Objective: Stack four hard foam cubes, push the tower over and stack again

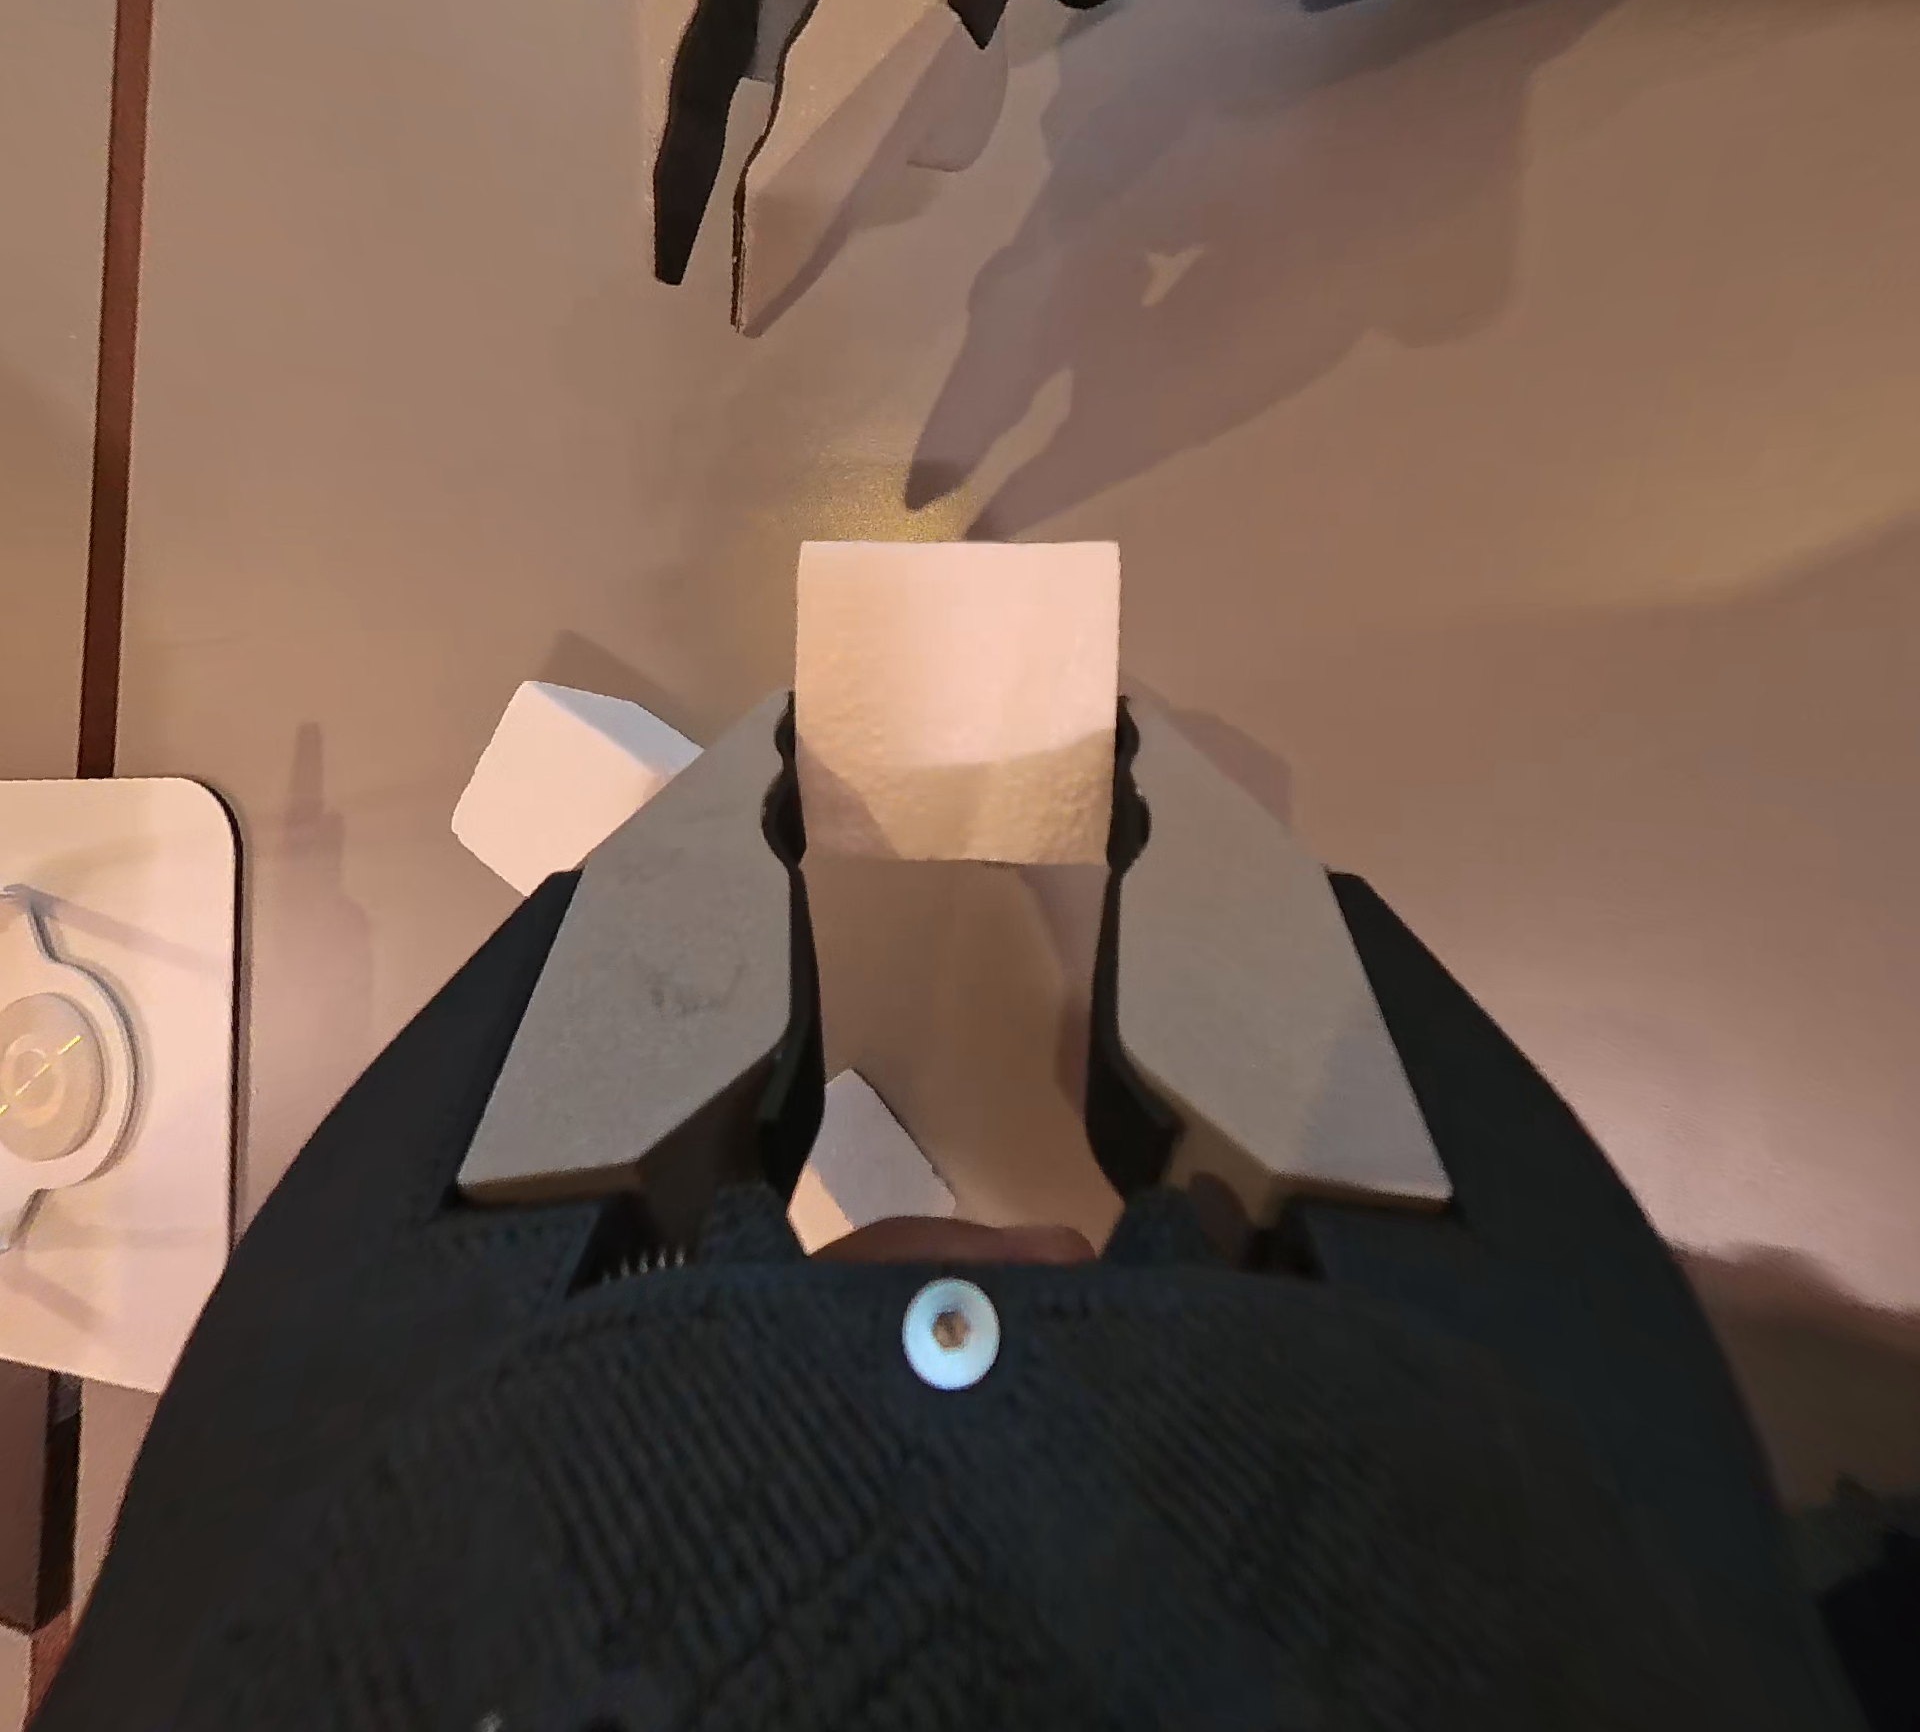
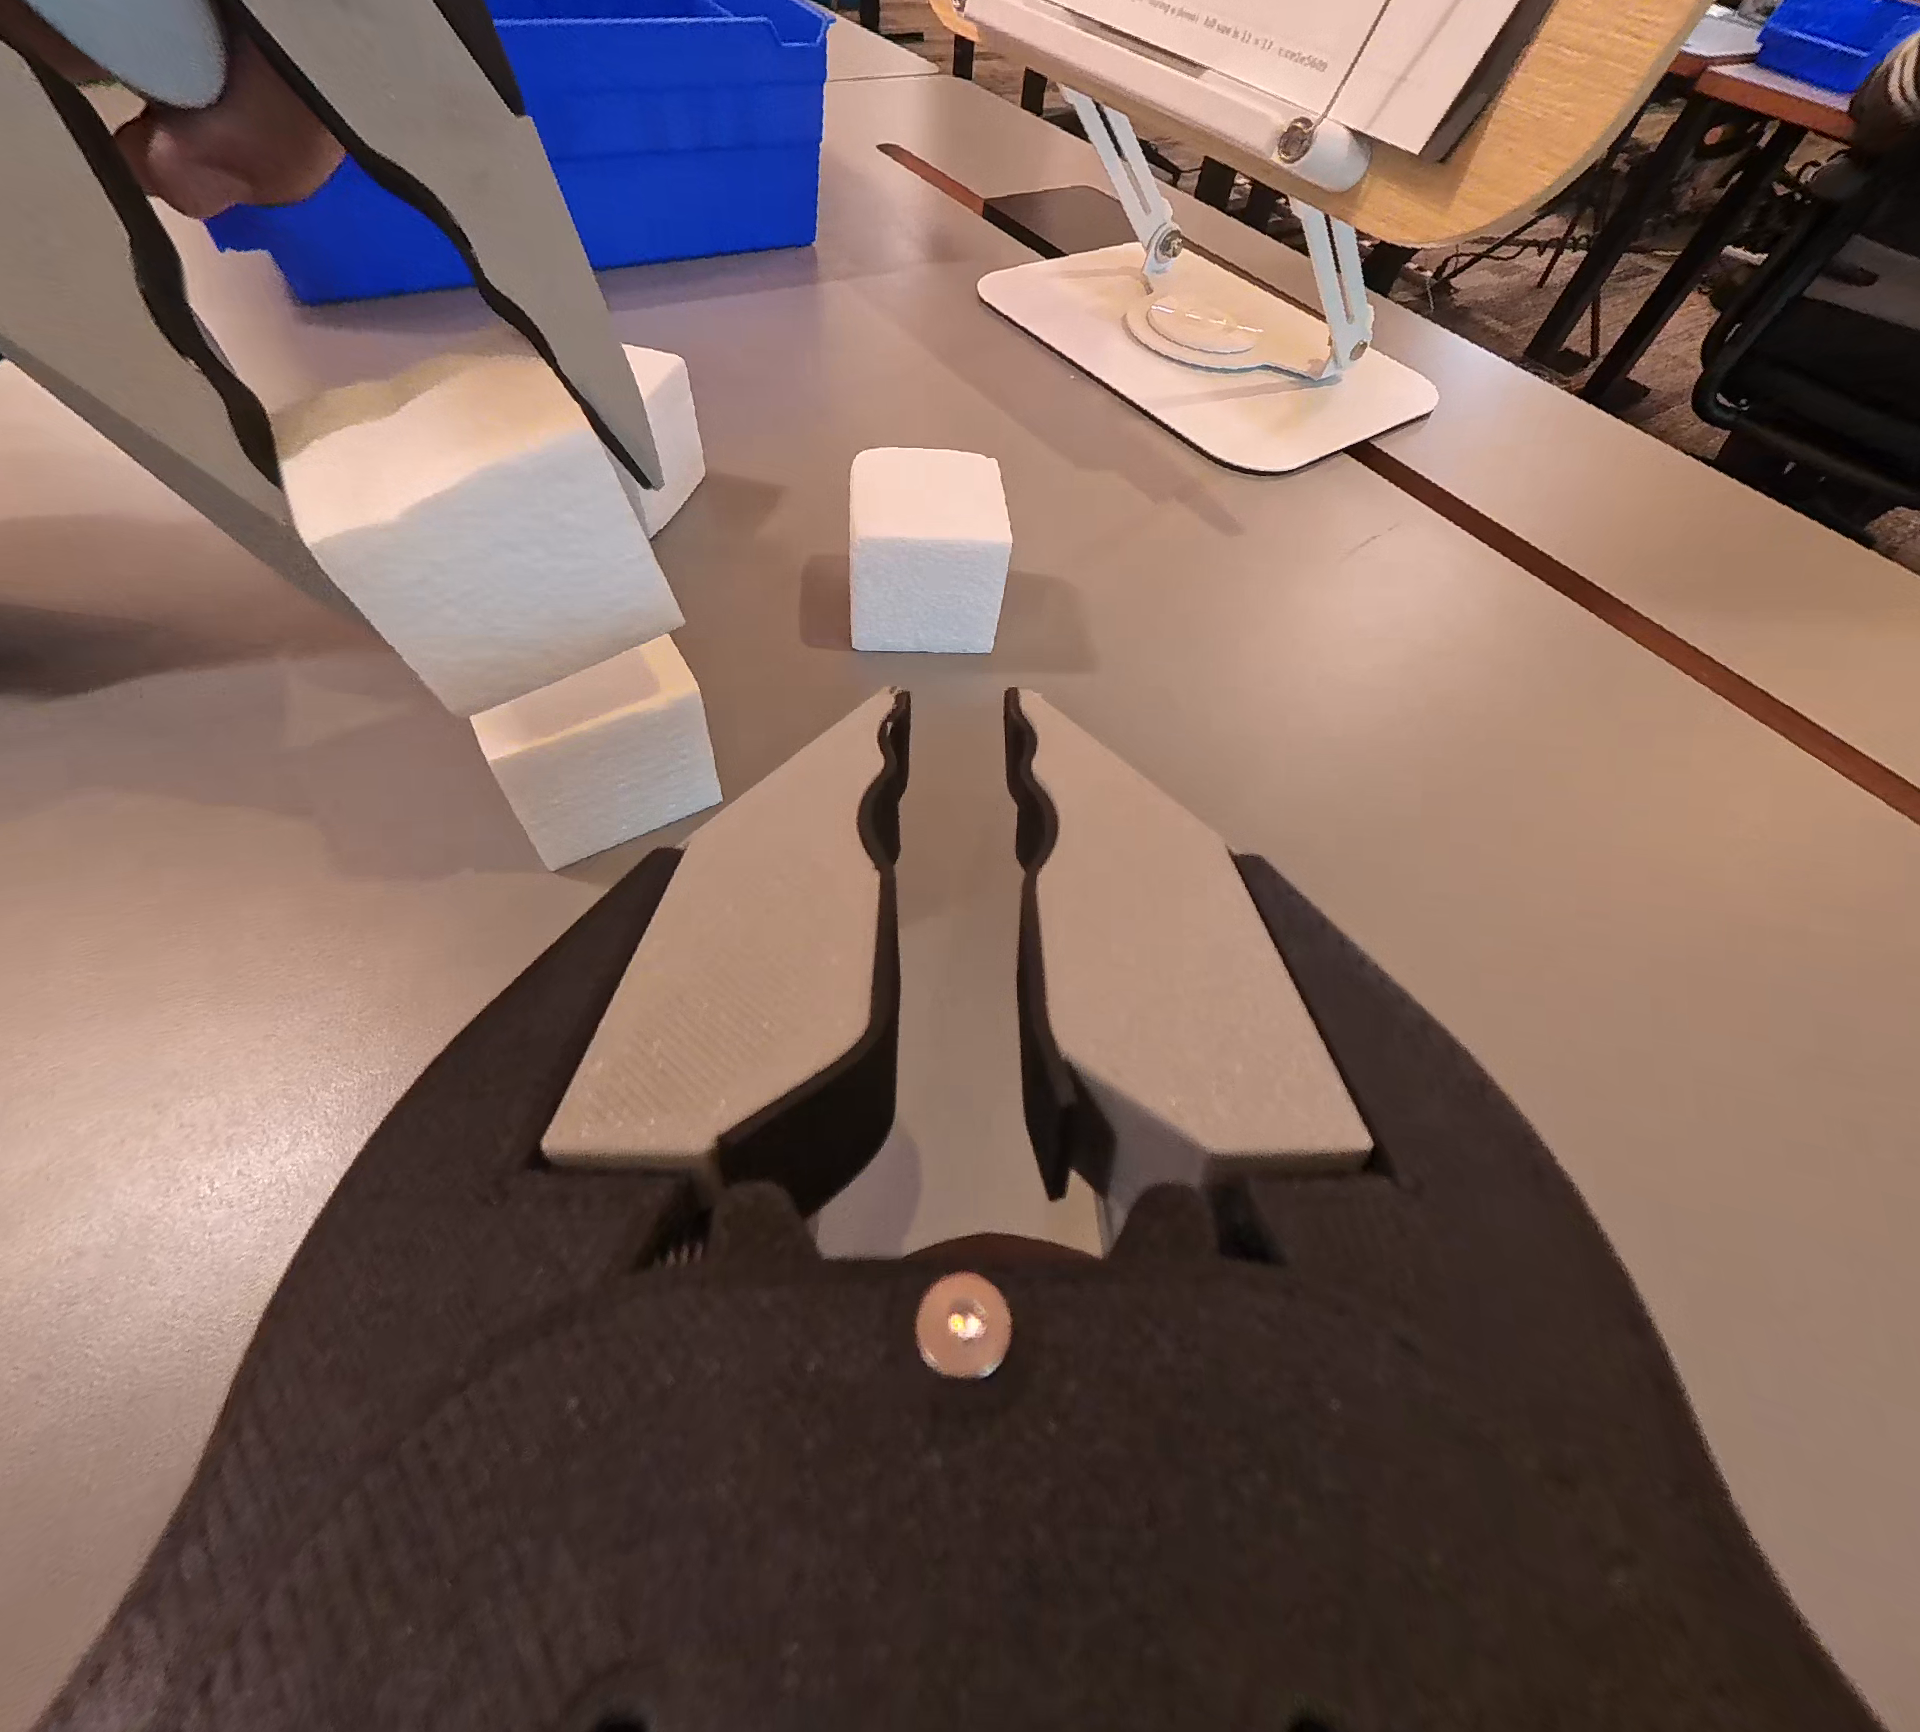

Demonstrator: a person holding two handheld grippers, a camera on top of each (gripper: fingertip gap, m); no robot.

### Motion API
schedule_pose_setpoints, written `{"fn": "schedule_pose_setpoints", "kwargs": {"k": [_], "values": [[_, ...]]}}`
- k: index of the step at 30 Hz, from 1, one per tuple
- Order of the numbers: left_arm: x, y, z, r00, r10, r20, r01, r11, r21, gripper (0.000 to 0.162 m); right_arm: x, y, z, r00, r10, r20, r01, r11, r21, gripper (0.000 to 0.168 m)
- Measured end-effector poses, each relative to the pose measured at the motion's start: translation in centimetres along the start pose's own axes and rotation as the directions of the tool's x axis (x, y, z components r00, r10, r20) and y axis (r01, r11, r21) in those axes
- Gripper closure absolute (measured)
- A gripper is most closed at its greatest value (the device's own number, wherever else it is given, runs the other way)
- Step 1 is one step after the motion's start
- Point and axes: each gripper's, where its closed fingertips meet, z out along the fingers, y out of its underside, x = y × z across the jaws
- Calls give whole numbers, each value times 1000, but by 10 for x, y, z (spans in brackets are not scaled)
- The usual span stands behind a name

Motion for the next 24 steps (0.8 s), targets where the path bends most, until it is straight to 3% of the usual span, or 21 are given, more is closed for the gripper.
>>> {"fn": "schedule_pose_setpoints", "kwargs": {"k": [24], "values": [[2,9,10,999,-34,-12,33,999,-21,102,1,0,0,1000,3,-1,-3,1000,0,153]]}}
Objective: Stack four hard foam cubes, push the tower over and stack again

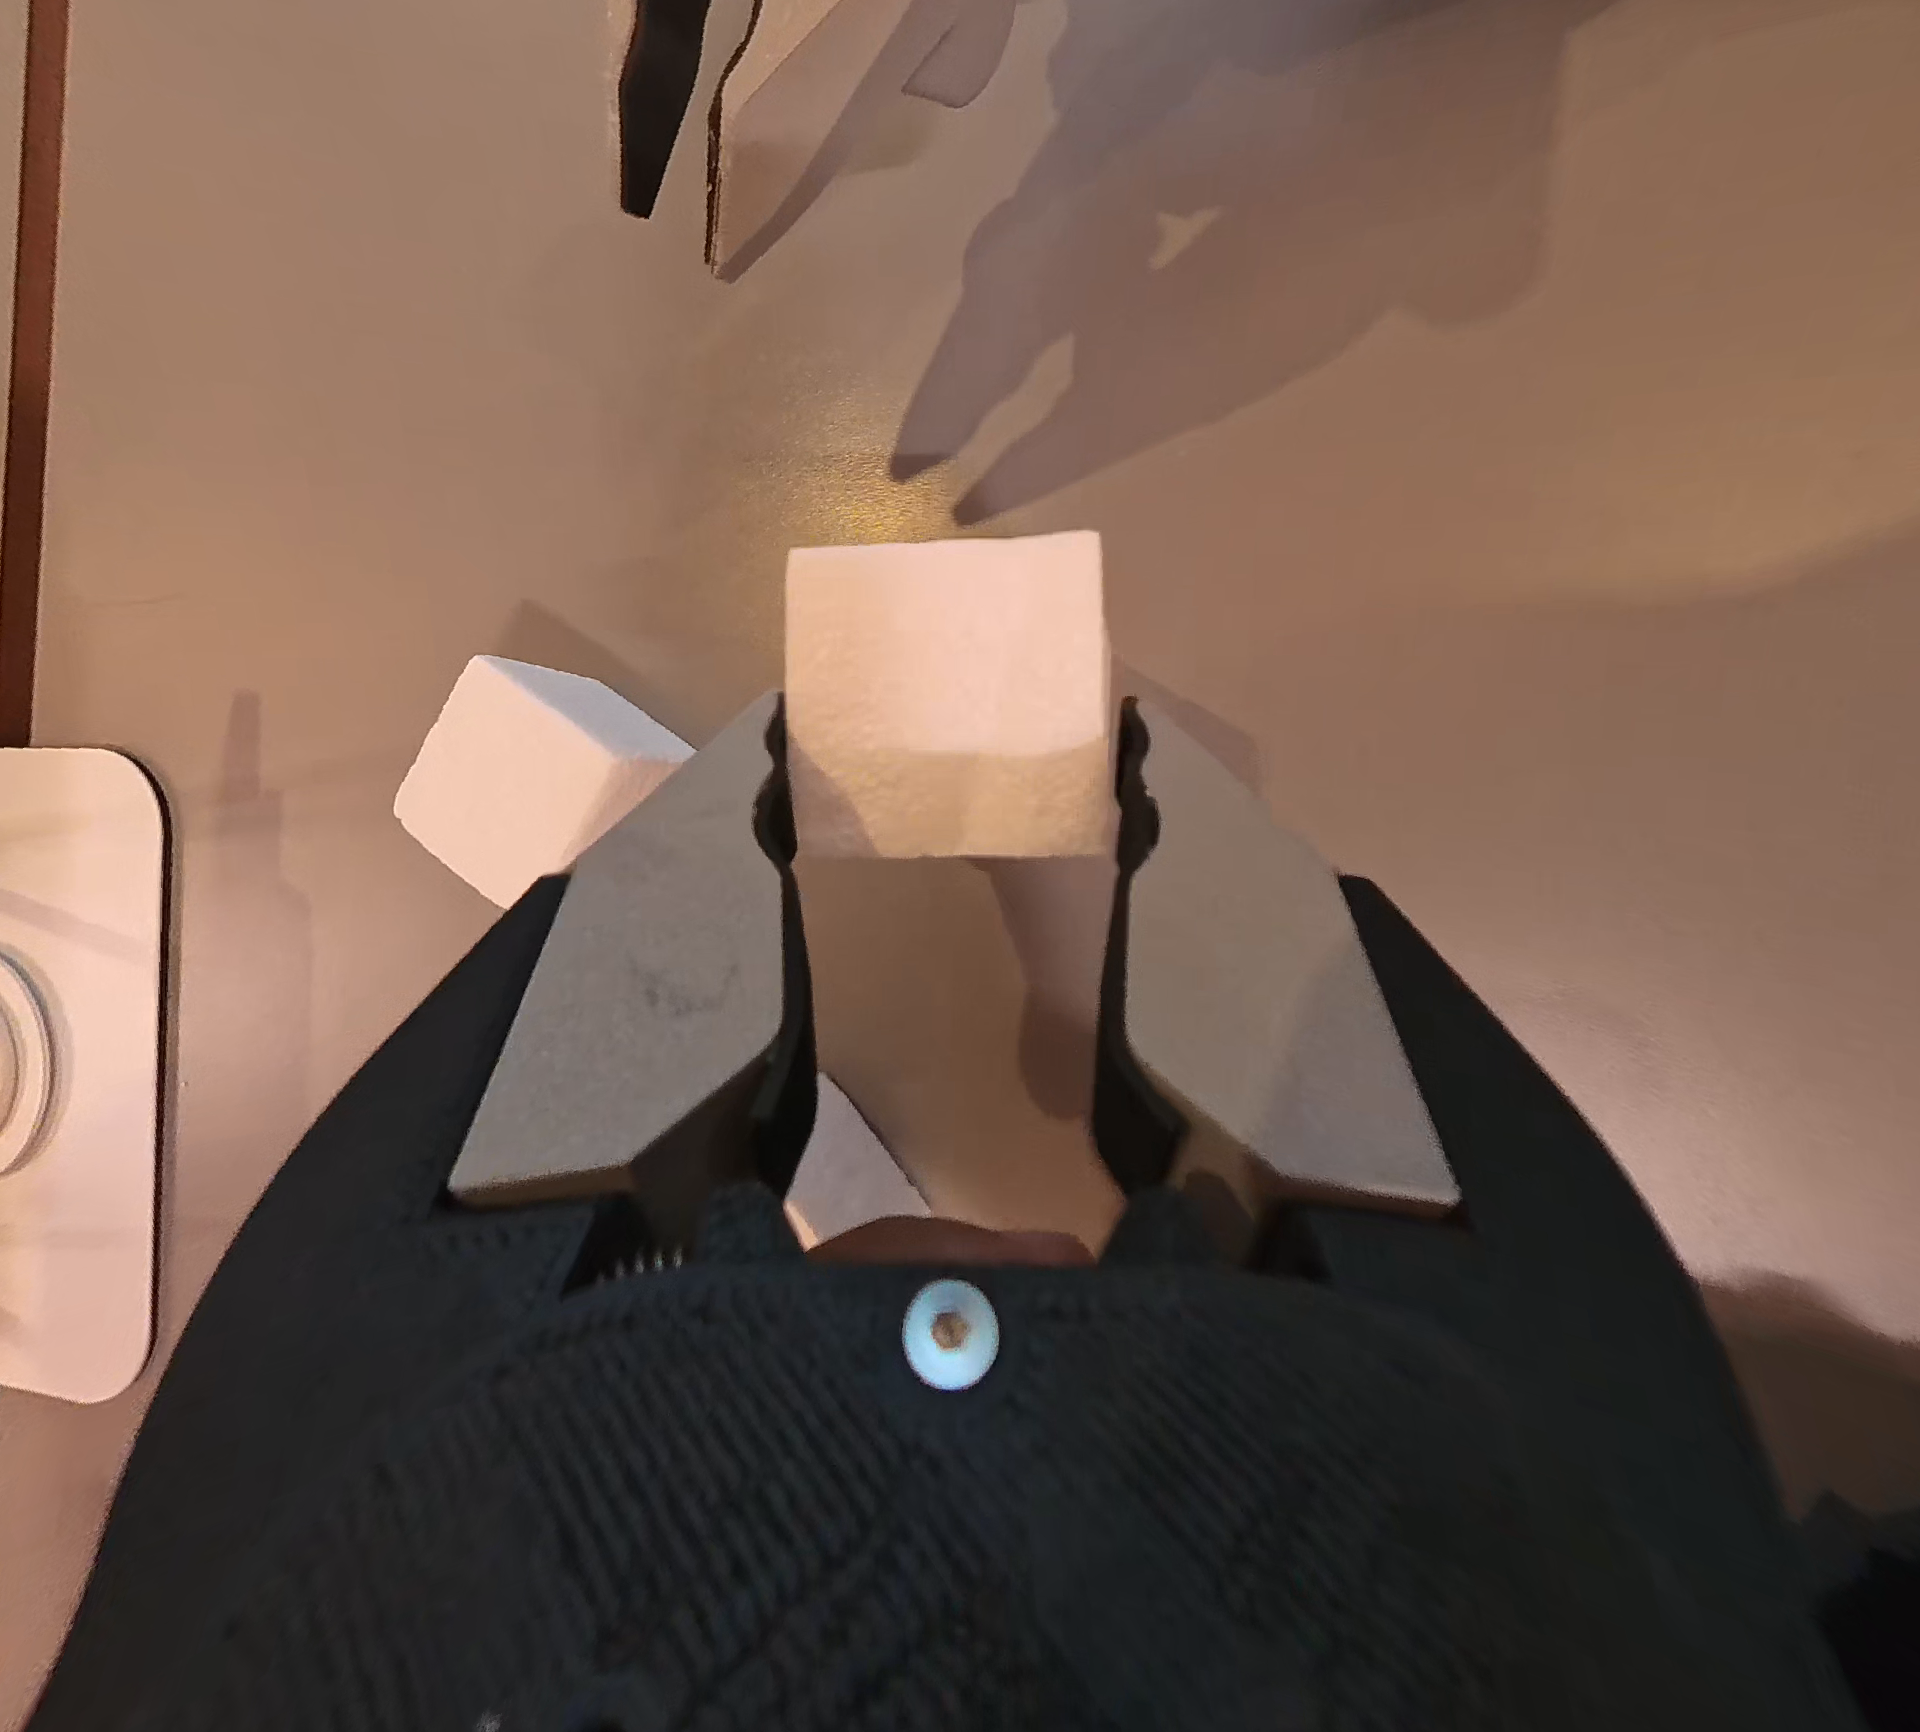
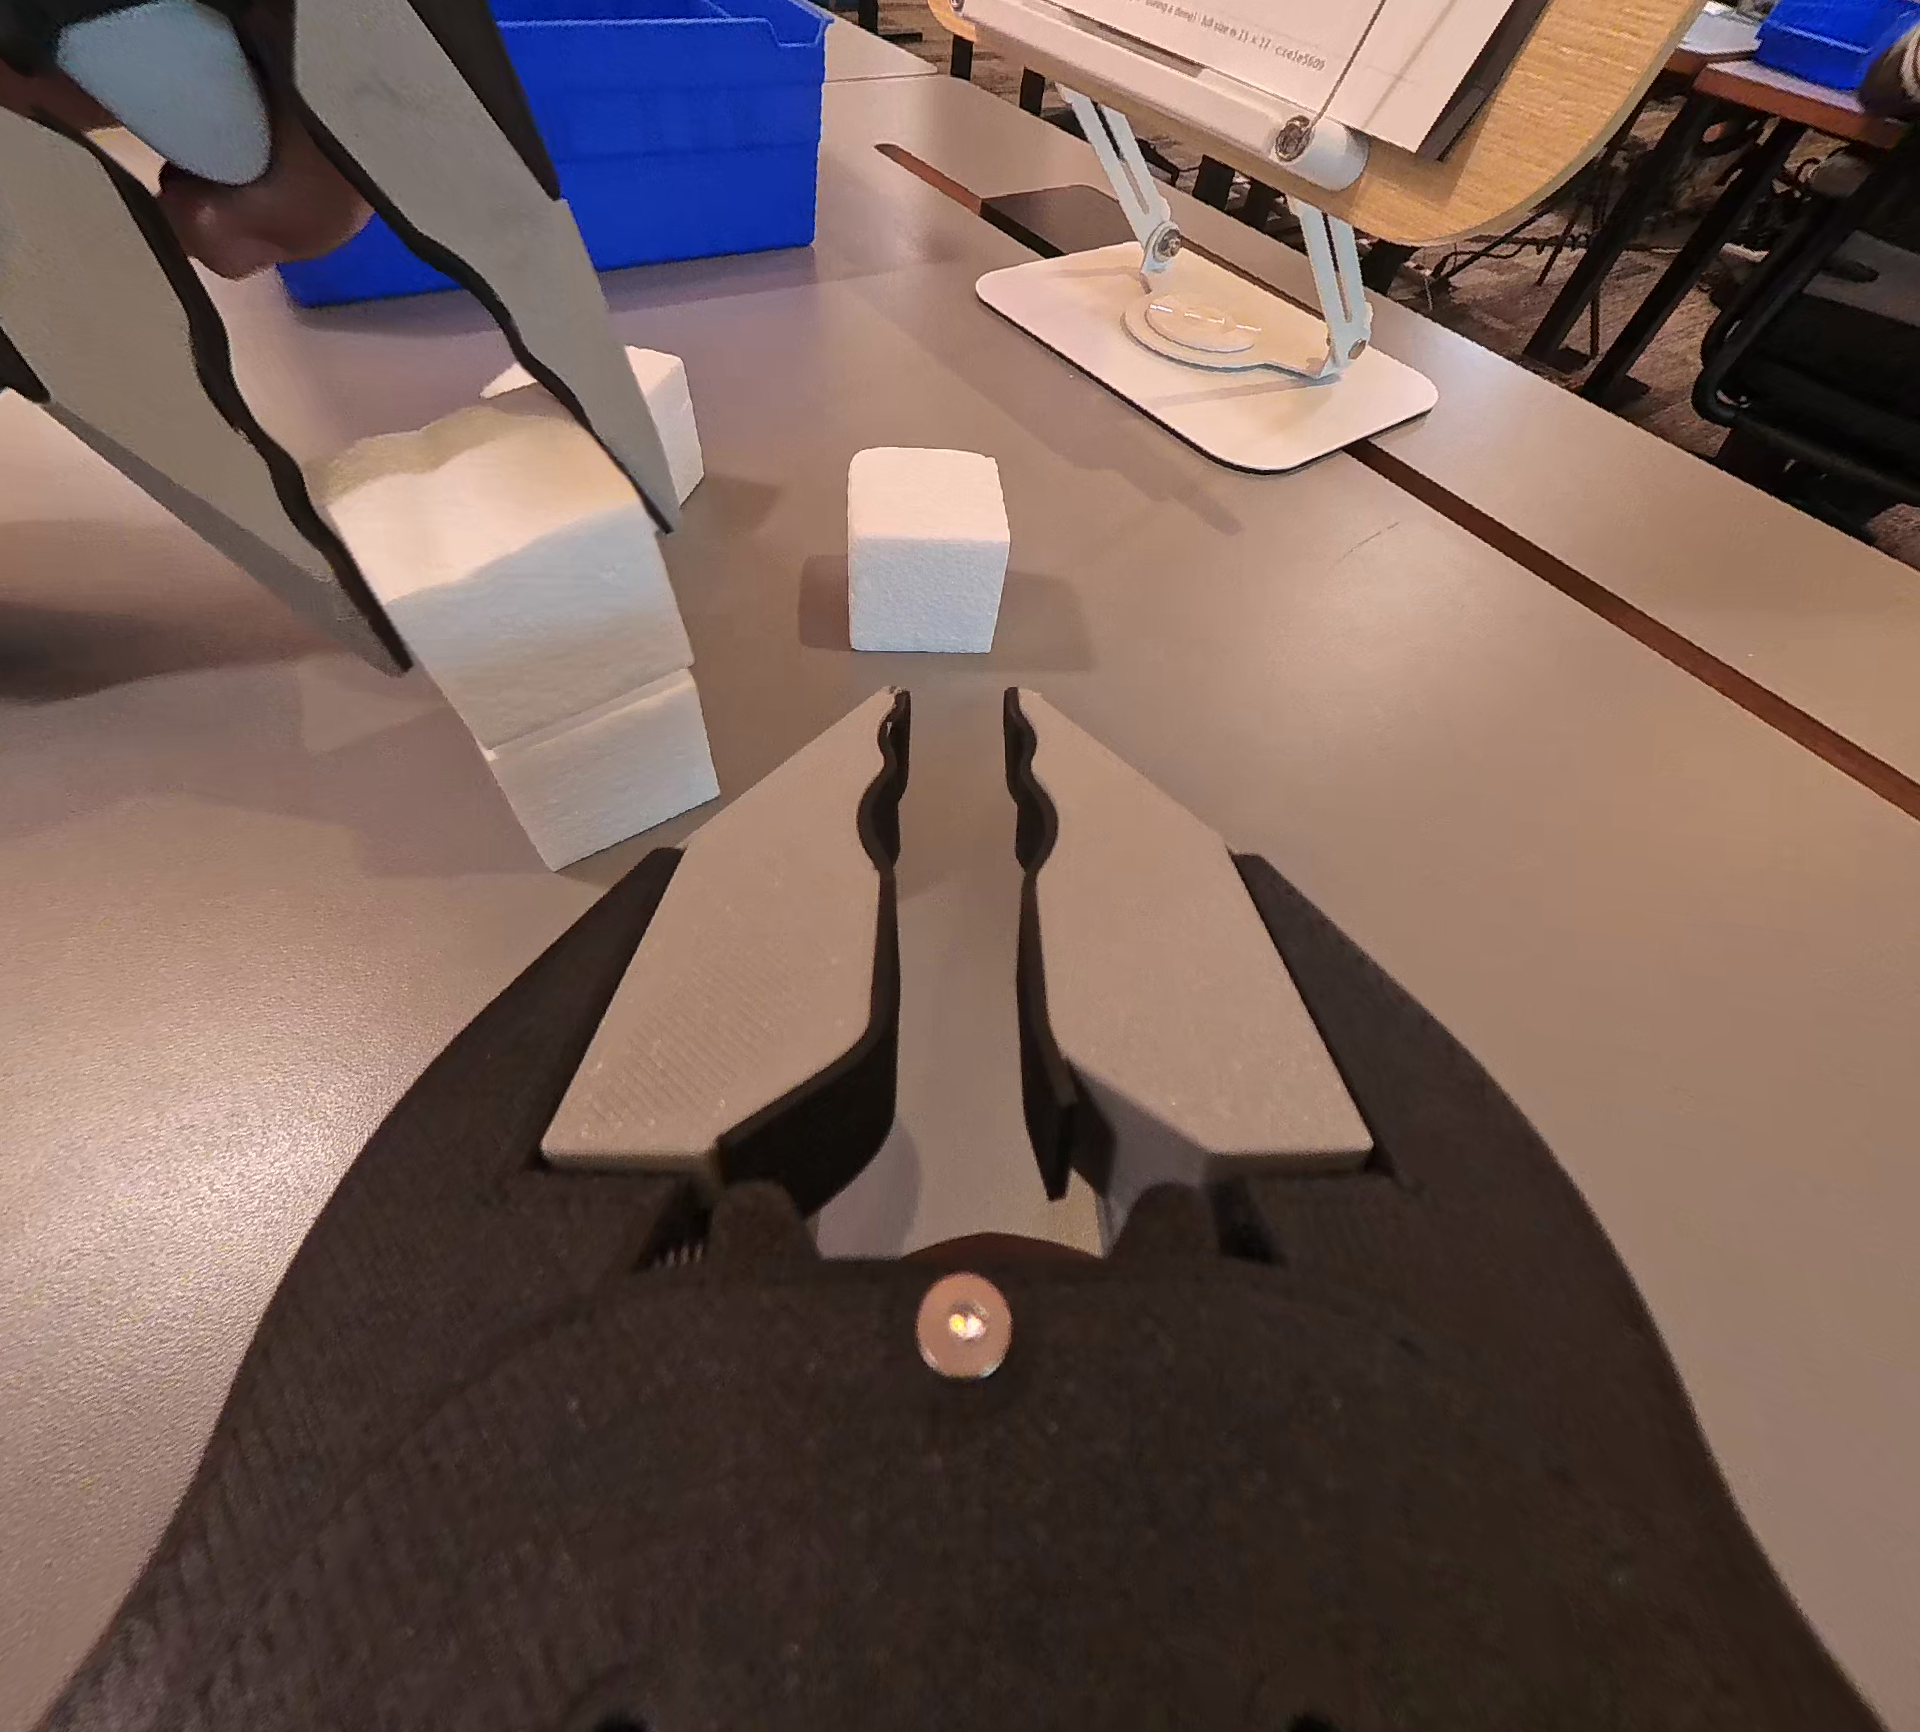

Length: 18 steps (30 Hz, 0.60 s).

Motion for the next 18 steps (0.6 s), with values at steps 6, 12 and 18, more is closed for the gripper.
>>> {"fn": "schedule_pose_setpoints", "kwargs": {"k": [6,12,18], "values": [[-1,-8,-6,999,-42,-14,43,996,76,88,1,0,0,1000,2,-1,-2,1000,1,153],[-23,4,-41,981,-167,103,144,969,203,88,2,-3,-3,1000,6,-5,-6,1000,12,153],[-66,57,-79,852,-492,178,423,848,319,76,2,-4,-3,1000,2,-9,-2,1000,16,153]]}}
